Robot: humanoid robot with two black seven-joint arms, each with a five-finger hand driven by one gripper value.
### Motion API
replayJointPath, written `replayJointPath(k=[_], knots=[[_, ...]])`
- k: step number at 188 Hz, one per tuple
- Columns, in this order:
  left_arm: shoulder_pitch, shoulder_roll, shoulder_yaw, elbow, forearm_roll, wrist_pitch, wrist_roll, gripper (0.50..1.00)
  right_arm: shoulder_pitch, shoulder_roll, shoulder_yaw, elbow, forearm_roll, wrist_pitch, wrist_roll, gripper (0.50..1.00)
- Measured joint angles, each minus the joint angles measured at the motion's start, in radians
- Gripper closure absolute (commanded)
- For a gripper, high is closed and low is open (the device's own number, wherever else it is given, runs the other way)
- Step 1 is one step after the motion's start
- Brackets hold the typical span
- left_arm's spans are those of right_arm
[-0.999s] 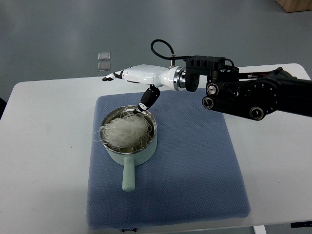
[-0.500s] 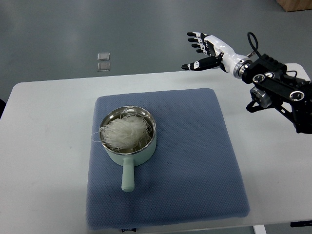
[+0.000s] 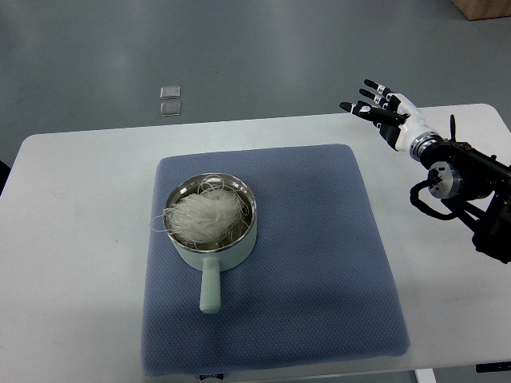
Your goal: Put vermicelli into pot with right hand
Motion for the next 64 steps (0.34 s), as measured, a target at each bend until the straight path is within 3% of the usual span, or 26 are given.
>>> replayJointPath(k=[64], knots=[[0.000,0.000,0.000,0.000,0.000,0.000,0.000,0.500,-0.012,0.022,0.081,0.001,0.039,-0.041,0.006,0.579]])
